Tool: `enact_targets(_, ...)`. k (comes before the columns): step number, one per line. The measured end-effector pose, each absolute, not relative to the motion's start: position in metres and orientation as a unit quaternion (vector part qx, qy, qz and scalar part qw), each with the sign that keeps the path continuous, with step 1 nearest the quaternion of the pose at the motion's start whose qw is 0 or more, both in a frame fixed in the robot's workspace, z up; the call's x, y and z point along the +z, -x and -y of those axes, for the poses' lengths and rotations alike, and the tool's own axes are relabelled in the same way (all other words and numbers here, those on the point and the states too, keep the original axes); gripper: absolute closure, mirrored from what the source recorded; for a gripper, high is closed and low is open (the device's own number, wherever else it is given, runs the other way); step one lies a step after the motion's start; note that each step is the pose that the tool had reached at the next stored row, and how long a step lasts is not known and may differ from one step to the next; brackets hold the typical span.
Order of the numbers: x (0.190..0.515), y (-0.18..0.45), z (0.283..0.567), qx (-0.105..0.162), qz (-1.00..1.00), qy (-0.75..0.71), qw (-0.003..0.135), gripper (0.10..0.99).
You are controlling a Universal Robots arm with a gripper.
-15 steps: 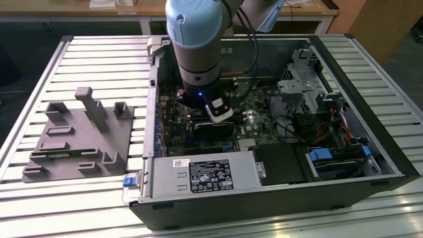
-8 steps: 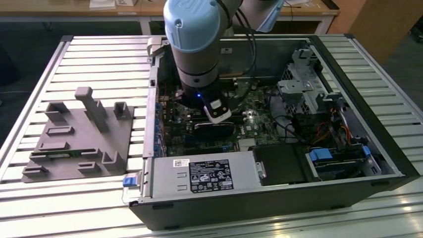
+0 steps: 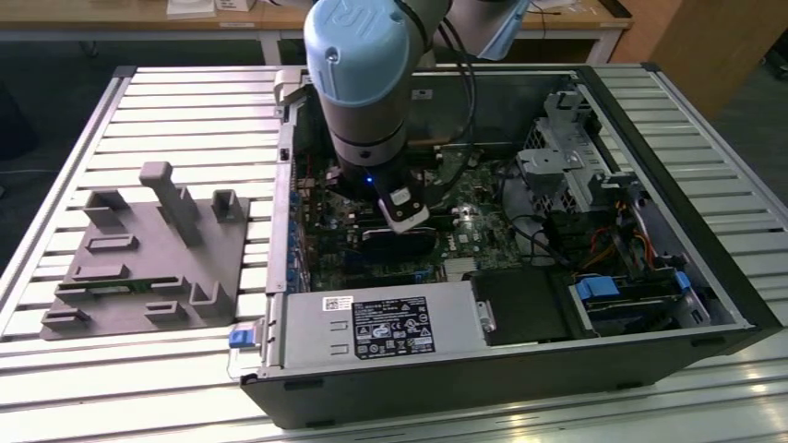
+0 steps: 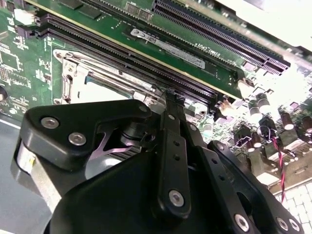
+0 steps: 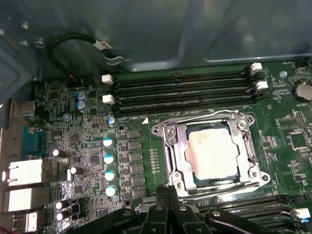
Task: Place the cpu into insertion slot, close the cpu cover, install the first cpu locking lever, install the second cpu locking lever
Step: 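Install the second cpu locking lever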
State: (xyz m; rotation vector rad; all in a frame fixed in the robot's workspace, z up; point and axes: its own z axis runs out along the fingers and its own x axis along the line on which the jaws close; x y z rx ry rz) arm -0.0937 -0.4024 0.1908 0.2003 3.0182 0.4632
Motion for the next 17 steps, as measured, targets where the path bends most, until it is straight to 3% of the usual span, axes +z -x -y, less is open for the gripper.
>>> enact_targets(9,0.189,0.094,0.402,0.152,-0.985,-0.065,0.041,0.98)
enact_targets(17,0.211,0.094,0.402,0.152,-0.985,-0.065,0.041,0.98)
